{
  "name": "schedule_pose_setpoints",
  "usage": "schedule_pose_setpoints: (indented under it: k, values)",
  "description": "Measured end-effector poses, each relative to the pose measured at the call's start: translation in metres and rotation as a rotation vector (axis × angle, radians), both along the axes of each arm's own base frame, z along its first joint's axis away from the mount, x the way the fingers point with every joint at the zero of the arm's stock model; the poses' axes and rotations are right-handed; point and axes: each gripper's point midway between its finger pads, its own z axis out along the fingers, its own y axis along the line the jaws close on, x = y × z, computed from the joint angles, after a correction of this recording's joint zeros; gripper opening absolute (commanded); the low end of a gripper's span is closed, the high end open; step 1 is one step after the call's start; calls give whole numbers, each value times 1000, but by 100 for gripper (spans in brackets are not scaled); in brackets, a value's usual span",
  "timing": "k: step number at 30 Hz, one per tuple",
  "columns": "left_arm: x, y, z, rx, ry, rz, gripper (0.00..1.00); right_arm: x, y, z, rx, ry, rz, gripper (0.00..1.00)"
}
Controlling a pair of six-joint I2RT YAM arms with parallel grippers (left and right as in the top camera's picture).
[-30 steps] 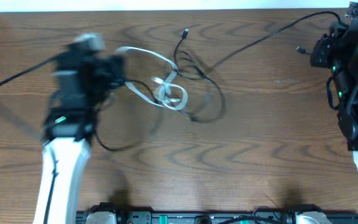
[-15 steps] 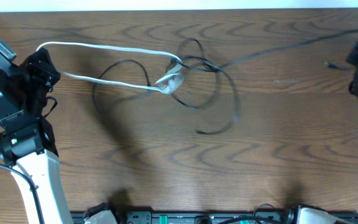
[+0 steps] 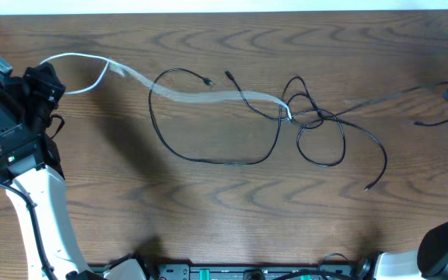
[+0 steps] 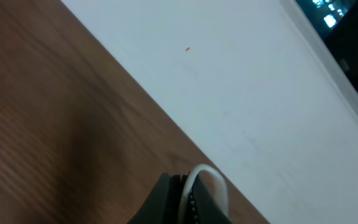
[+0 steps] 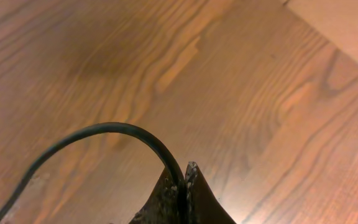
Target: Untangle cables
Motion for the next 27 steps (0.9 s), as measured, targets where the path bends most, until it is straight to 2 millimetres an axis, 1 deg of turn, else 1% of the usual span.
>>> schedule_pose_setpoints:
  k: [1, 3, 5, 8, 10, 11, 13, 14, 17, 19, 21, 23, 26, 27]
  values:
    - [0, 1, 2, 4, -8, 1, 7, 0, 1, 0, 3, -2, 1, 1]
    - [2, 5, 13, 20, -51, 11, 7, -1, 0, -1, 9, -5, -15, 1]
    - [-1, 18, 23, 10, -93, 49, 7, -6, -2, -2, 15, 0, -41, 1]
    - [-7, 37, 30, -26, -130, 110, 7, -8, -4, -3, 27, -8, -62, 1]
    - [-10, 43, 33, -49, -145, 129, 7, -2, 0, -3, 57, -31, -41, 3]
    - [-9, 41, 34, -57, -149, 120, 8, 3, 5, -4, 81, -46, -7, 7]
    - [-4, 29, 34, -80, -153, 72, 7, 20, 24, -4, 159, -90, 112, 17]
    - [-1, 19, 34, -89, -152, 38, 7, 27, 34, -4, 196, -107, 169, 23]
    - [12, -20, 28, -125, -131, -98, 7, 42, 70, -3, 320, -156, 369, 45]
    - [17, -49, 19, -151, -96, -185, 7, 49, 95, 1, 386, -184, 502, 51]
    - [18, -76, 9, -168, -50, -261, 8, 53, 115, 5, 429, -205, 598, 59]
    - [17, -108, -5, -175, 9, -349, 7, 56, 133, 9, 460, -222, 685, 60]
    - [11, -143, -21, -171, 85, -449, 7, 57, 148, 11, 473, -229, 770, 59]
    - [10, -151, -25, -172, 101, -472, 8, 57, 153, 12, 475, -230, 794, 59]
